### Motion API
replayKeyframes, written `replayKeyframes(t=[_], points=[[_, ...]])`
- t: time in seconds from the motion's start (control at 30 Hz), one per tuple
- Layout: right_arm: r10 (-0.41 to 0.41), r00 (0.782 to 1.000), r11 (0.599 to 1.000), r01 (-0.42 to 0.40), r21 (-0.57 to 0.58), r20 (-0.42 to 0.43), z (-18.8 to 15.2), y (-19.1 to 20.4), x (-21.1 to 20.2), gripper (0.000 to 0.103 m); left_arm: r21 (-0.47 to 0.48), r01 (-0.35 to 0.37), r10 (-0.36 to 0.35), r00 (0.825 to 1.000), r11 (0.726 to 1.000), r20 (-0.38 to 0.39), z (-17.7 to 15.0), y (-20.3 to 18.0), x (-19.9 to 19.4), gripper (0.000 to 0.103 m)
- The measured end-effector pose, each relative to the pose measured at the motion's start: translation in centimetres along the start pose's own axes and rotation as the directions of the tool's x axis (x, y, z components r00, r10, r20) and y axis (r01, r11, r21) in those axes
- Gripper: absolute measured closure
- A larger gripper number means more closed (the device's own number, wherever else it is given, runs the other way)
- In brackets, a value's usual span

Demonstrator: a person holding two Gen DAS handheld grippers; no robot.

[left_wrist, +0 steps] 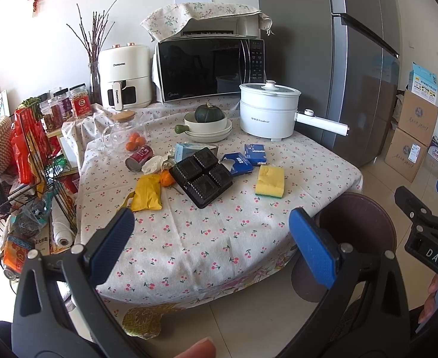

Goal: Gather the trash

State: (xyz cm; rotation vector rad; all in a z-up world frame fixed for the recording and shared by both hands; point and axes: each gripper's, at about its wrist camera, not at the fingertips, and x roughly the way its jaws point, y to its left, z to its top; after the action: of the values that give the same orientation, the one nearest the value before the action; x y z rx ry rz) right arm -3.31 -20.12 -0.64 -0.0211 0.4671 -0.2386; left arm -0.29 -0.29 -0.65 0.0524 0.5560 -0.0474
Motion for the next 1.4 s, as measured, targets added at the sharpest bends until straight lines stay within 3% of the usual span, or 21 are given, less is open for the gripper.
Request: replayKeyframes(t=[0.6, 0.73, 0.87, 0.97, 1.13, 1.4], points=[[0.019, 1.000, 1.000, -0.019, 0.001, -0.018, 0.1, 0.1, 0.3, 0.000, 0.000, 0.007, -0.007, 1.000, 1.000, -0.016, -0.4, 0.3, 0.4, 0.000], [0.041, 0.998, 0.999, -0.042, -0.011, -0.051, 1.3, 0.2, 1.0, 0.000, 0.035, 0.039, -0.037, 0.998, 0.999, -0.057, 0.4, 1.2, 1.7, 0.000], [0.085, 0.990, 0.996, -0.087, -0.007, -0.114, 2.9, 0.2, 2.8, 0.000, 0.062, 0.086, -0.074, 0.982, 0.994, -0.172, 1.8, 2.6, 4.4, 0.000], [0.142, 0.969, 0.990, -0.144, 0.005, -0.202, 4.0, 0.4, 5.3, 0.000, 0.067, 0.117, -0.097, 0.964, 0.991, -0.248, 2.5, 3.8, 6.9, 0.000], [0.190, 0.914, 0.980, -0.198, 0.013, -0.359, 4.9, 1.7, 10.8, 0.000, 0.077, 0.095, -0.061, 0.932, 0.992, -0.358, 3.5, 5.2, 11.6, 0.000], [0.277, 0.810, 0.958, -0.274, 0.083, -0.517, 4.8, 4.9, 19.2, 0.000, -0.030, 0.158, -0.155, 0.885, 0.987, -0.439, 4.5, 6.8, 17.5, 0.000]])
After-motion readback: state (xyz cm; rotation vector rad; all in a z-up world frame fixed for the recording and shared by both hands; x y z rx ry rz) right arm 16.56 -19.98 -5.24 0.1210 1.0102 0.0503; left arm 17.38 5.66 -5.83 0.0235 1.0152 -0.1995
